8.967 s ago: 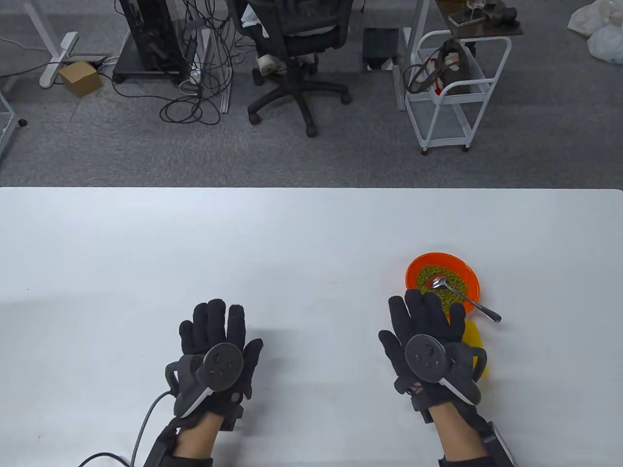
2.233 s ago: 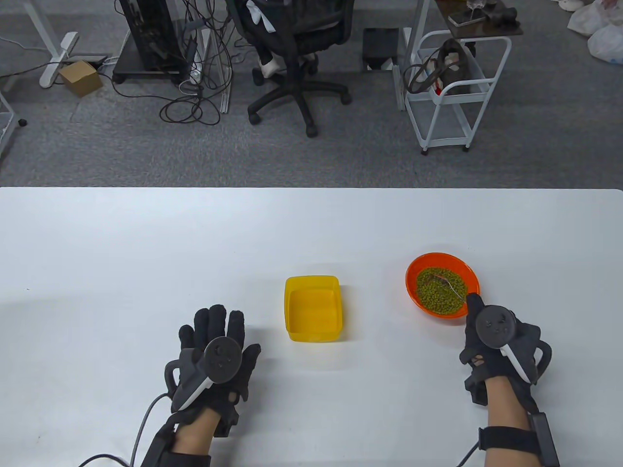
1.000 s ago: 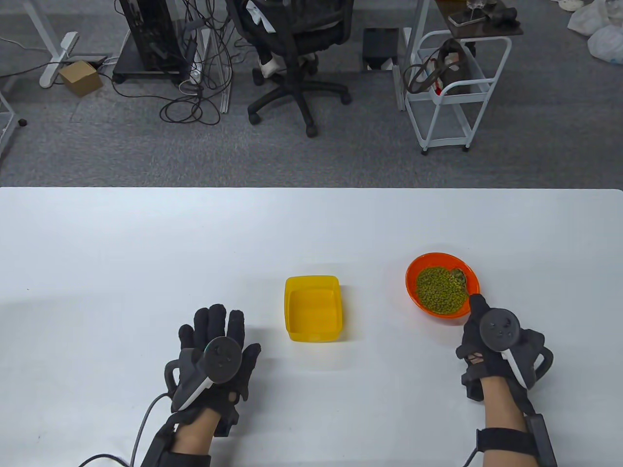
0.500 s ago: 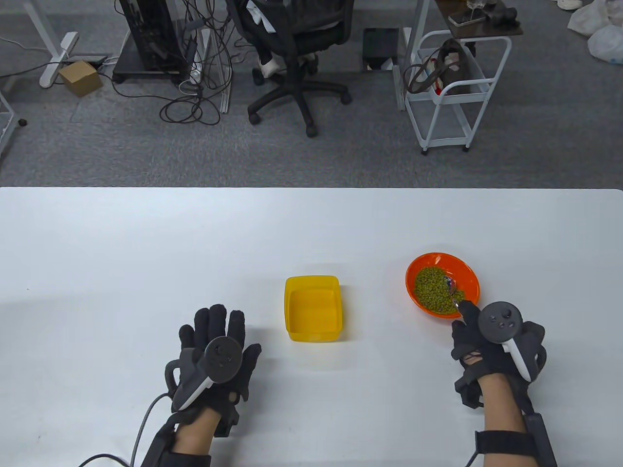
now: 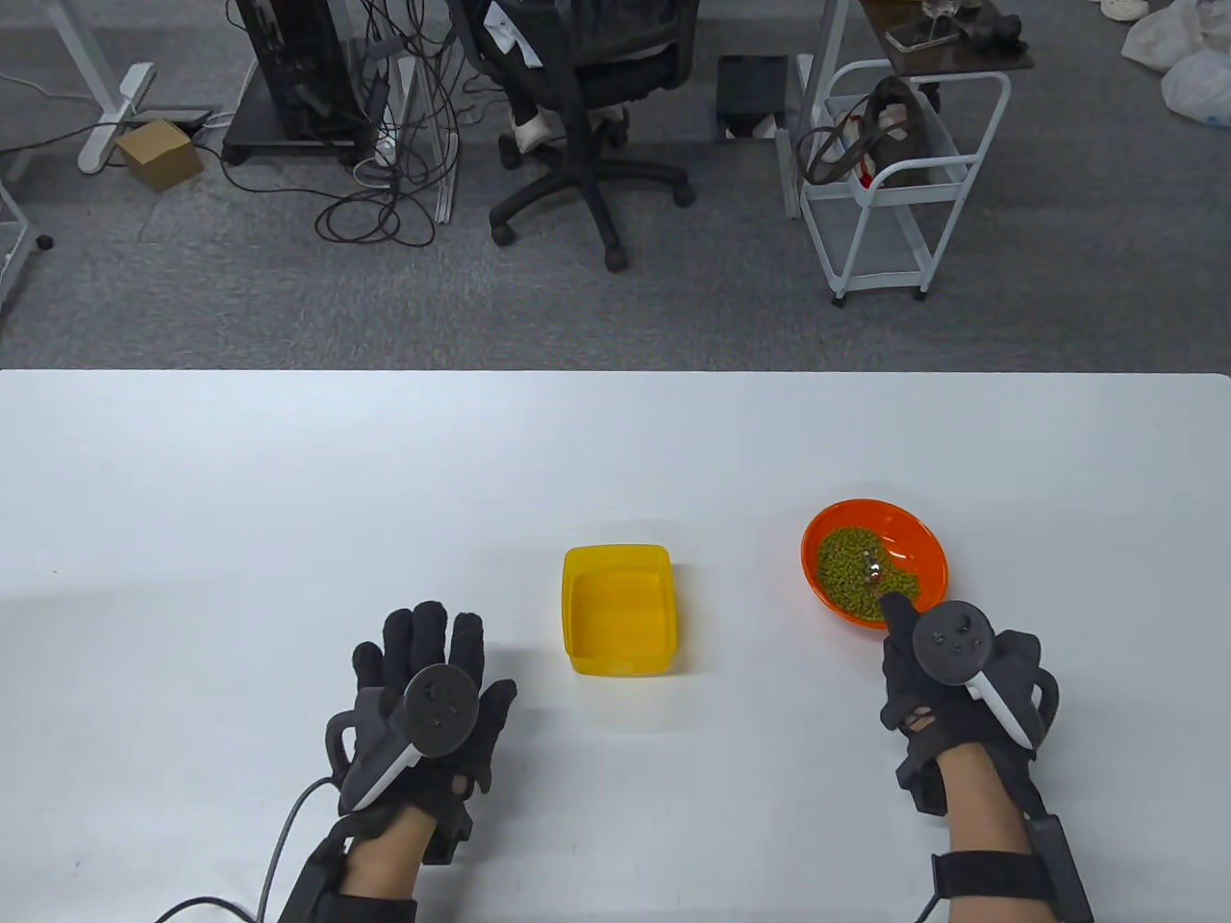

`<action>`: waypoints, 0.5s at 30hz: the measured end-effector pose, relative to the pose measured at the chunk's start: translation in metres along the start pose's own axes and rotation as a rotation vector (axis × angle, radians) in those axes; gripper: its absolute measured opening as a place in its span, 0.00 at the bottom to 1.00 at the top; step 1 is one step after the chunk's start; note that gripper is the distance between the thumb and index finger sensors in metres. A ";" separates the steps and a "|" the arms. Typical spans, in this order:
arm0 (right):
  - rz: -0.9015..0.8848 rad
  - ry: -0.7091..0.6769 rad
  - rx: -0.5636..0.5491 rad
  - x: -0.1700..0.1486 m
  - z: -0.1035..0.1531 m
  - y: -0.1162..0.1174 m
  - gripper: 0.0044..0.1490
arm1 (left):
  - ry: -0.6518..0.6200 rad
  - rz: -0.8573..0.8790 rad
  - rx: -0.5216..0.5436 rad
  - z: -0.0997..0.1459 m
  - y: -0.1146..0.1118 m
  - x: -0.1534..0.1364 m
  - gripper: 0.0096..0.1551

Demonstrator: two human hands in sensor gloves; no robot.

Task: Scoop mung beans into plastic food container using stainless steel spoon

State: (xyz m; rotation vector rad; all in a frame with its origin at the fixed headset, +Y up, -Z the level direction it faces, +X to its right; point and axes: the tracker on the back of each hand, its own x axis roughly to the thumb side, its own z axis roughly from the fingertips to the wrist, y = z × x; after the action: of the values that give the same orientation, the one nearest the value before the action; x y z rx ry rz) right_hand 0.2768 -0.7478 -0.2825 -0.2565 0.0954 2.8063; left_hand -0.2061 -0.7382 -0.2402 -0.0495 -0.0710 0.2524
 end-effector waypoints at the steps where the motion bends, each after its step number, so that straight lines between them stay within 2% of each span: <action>1: -0.009 -0.002 0.001 -0.001 0.000 0.001 0.29 | 0.000 0.001 0.000 0.000 0.000 0.000 0.46; 11: -0.188 -0.012 -0.058 -0.013 0.004 0.003 0.30 | 0.000 0.000 0.002 0.000 0.000 0.000 0.46; 15: -0.151 -0.005 -0.055 -0.015 0.004 0.004 0.29 | 0.000 0.002 0.002 0.000 0.000 0.000 0.46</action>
State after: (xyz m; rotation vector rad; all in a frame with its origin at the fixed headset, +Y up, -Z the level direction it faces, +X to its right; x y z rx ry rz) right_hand 0.2886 -0.7563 -0.2758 -0.2587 -0.0030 2.6618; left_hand -0.2064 -0.7382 -0.2406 -0.0476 -0.0702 0.2541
